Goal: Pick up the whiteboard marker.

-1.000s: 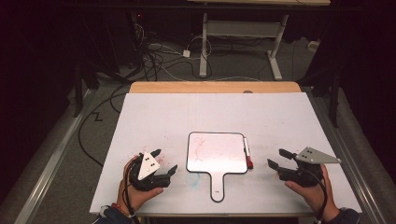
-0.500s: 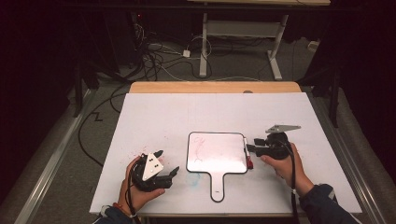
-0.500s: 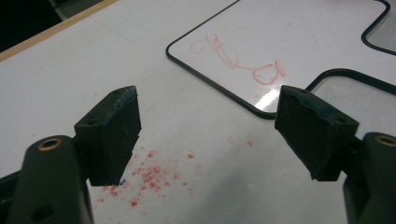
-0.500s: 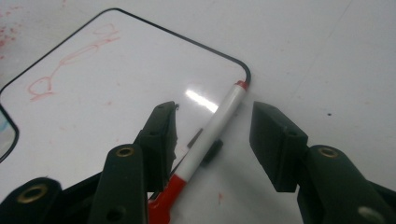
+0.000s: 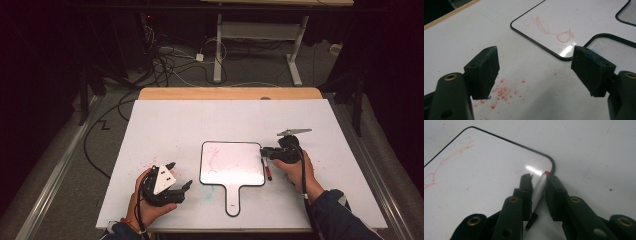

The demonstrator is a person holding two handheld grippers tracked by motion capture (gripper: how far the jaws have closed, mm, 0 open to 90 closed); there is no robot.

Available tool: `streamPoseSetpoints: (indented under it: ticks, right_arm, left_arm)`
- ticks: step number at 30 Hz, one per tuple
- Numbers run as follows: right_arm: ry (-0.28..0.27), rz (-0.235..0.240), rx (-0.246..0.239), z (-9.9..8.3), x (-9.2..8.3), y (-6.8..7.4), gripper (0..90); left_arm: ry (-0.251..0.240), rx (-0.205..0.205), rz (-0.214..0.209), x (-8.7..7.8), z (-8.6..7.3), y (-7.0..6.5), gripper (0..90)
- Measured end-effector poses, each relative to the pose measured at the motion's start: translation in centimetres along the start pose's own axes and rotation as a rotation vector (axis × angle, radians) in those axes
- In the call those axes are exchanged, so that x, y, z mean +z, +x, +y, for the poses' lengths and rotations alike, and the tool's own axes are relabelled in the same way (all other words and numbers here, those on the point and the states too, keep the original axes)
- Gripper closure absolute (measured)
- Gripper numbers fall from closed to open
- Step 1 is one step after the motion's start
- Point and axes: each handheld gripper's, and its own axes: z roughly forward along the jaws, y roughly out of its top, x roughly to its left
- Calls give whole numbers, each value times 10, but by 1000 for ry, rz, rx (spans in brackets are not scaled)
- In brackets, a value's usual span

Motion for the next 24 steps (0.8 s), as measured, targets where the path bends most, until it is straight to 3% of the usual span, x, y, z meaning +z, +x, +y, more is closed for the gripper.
streamPoseSetpoints:
  ticks: [6,9,10,11,16,22,24]
  right_arm:
    - [9,19,-11,0,0,1,790]
    - [31,2,-23,-1,3,4,741]
    - [41,8,-26,-3,5,5,746]
    - [35,-4,-38,-2,5,6,810]
    - [27,-20,-47,-3,2,5,815]
    - [-60,-5,-57,3,-14,10,814]
    - [-127,25,-61,8,-28,18,815]
  left_arm:
    - [3,16,3,3,2,0,217]
    - [7,20,0,3,2,-1,217]
    - [9,24,0,3,2,-1,217]
    - [10,27,0,3,2,-1,217]
    - [9,20,-7,4,3,-2,217]
    - [-8,-17,-42,7,11,-2,217]
    - [-35,-42,-72,10,19,-2,218]
